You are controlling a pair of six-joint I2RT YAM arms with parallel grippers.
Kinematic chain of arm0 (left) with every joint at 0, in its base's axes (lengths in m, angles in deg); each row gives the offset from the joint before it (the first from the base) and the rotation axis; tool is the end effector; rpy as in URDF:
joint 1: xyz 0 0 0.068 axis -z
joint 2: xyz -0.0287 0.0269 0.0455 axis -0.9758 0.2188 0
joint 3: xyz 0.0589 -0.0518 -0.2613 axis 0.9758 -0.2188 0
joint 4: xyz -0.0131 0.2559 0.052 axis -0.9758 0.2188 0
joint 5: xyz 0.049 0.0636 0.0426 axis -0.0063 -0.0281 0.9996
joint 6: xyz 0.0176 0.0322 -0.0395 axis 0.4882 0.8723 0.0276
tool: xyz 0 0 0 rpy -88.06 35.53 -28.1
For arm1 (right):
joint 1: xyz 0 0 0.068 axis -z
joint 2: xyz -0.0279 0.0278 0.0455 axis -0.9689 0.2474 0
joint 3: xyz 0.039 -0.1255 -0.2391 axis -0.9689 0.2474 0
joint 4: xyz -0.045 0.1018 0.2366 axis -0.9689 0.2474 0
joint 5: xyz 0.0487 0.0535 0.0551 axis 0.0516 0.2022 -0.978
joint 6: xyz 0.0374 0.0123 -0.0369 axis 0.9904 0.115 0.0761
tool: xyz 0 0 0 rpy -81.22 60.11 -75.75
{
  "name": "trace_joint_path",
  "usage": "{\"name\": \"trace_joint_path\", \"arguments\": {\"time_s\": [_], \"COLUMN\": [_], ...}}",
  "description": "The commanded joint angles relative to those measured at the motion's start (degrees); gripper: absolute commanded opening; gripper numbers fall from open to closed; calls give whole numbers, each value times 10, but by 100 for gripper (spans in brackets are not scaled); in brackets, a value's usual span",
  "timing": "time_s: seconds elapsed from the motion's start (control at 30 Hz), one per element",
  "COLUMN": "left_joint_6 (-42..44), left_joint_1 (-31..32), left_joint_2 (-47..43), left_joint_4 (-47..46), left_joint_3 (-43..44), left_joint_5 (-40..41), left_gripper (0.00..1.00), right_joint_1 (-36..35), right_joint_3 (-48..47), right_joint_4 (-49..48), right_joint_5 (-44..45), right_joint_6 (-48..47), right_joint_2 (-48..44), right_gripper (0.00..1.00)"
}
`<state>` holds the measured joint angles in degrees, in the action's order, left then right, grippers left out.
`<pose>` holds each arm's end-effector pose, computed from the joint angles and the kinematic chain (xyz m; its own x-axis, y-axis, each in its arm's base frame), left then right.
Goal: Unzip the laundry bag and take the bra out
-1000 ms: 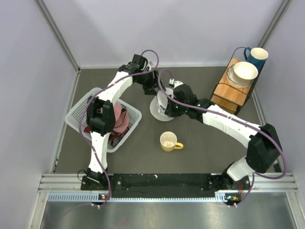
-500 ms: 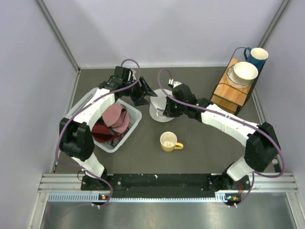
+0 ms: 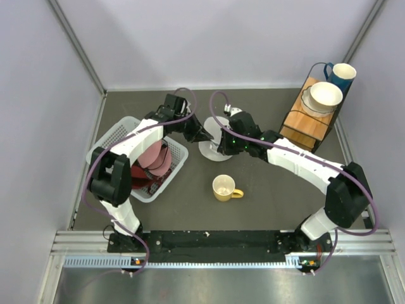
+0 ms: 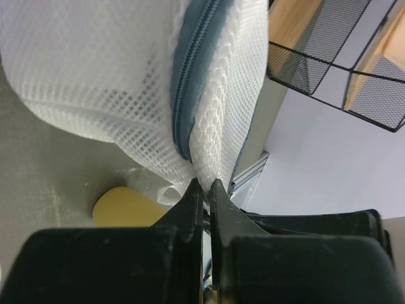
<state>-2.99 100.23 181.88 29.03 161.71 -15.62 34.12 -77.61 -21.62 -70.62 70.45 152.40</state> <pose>0.3483 -0.1675 0.2603 -0.9205 -0.3898 -0.0253 -0.2253 0.5829 -0.7807 0.2554 0.2280 0.2828 -0.7652 -0.0183 -0.6436 -0.3503 0.8506 0.3922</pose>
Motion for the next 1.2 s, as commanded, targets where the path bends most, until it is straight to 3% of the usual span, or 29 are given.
{"name": "trace_joint_path", "arguments": {"time_s": [0.0, 0.17, 0.4, 0.43, 0.47, 0.53, 0.57, 0.63, 0.77, 0.83, 0.9, 1.07, 1.17], "left_joint_6": [48, 94, 149, 148, 148, 148, 148, 148, 121, 85, 63, 40, 23], "left_joint_1": [-20, -41, -41, -42, -42, -38, -38, -42, -42, -36, -27, 28, 37], "left_joint_2": [16, 64, 201, 206, 204, 157, 134, 63, -20, -56, -85, -61, -38], "left_joint_4": [21, 38, 120, 138, 155, 146, 132, 126, 117, 87, 49, 12, -30], "left_joint_3": [85, 150, 331, 355, 365, 334, 316, 251, 142, 91, 25, 13, 0], "left_joint_5": [-5, -17, -8, -3, -11, 5, 12, 34, 54, 50, 35, 29, 30], "left_gripper": [0, 0, 0, 8, 39, 72, 93, 99, 95, 86, 83, 76, 63], "right_joint_1": [22, 43, -13, -21, -21, -23, -23, -22, -23, -23, -23, -23, -23], "right_joint_3": [23, 72, 41, 32, 28, 27, 27, 29, 27, 25, 25, 27, 27], "right_joint_4": [3, 10, 8, 1, 0, -15, -22, -28, -37, -37, -41, -43, -42], "right_joint_5": [37, 22, 11, 12, 15, 18, 18, 36, 41, 41, 38, 31, 22], "right_joint_6": [-28, -40, -3, 0, 4, 22, 25, 29, 26, 26, 29, 29, 27], "right_joint_2": [-43, -71, -64, -62, -59, -52, -51, -46, -38, -37, -36, -32, -31], "right_gripper": [0, 0, 0, 0, 0, 0, 0, 0, 0, 0, 0, 0, 0]}}
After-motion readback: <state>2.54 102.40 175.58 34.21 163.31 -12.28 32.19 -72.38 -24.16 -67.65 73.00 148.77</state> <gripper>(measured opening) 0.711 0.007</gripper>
